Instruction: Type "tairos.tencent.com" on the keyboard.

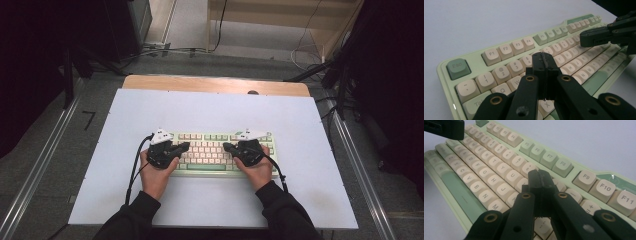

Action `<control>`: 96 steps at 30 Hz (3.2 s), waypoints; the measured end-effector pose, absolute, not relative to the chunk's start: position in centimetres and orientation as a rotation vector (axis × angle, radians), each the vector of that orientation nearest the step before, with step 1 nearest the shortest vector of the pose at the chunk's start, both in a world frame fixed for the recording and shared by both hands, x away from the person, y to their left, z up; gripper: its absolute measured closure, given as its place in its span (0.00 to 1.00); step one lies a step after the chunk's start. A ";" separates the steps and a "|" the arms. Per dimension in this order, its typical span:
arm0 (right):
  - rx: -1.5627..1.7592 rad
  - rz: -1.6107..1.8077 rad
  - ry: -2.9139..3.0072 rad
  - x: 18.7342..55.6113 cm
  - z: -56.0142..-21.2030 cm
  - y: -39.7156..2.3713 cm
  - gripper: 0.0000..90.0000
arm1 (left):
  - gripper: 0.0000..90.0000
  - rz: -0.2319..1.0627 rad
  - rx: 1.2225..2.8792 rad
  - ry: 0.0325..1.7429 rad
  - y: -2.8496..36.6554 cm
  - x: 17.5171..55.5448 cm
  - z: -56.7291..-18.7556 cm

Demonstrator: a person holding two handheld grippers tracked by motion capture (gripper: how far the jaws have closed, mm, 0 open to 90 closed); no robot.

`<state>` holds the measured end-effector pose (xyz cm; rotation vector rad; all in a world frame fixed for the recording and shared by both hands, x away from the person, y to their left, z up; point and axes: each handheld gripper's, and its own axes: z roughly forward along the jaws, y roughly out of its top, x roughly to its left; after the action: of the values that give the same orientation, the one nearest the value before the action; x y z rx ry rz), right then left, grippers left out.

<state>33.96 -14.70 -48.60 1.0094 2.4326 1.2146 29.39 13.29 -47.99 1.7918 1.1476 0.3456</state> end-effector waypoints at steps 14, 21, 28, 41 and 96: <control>1.004 1.206 2.438 34.1 -48.8 -14.6 0.98 | 1.00 0.345 1.797 1.146 13.2 29.3 -48.0; 1.009 1.195 2.440 34.1 -48.9 -14.6 0.98 | 1.00 0.346 1.798 1.148 13.3 29.3 -48.0; 1.006 1.189 2.442 34.1 -48.9 -14.5 0.98 | 1.00 0.347 1.798 1.150 13.3 29.2 -48.0; 0.994 1.156 2.455 33.9 -49.0 -14.3 0.98 | 1.00 0.343 1.800 1.146 13.2 29.1 -48.1; 0.986 1.253 2.403 33.3 -47.5 -15.0 0.98 | 1.00 0.328 1.835 1.181 14.0 29.0 -48.9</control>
<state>33.30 -15.03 -47.49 0.9855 2.4035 1.2535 29.02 14.05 -48.86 1.8352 1.1808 0.3283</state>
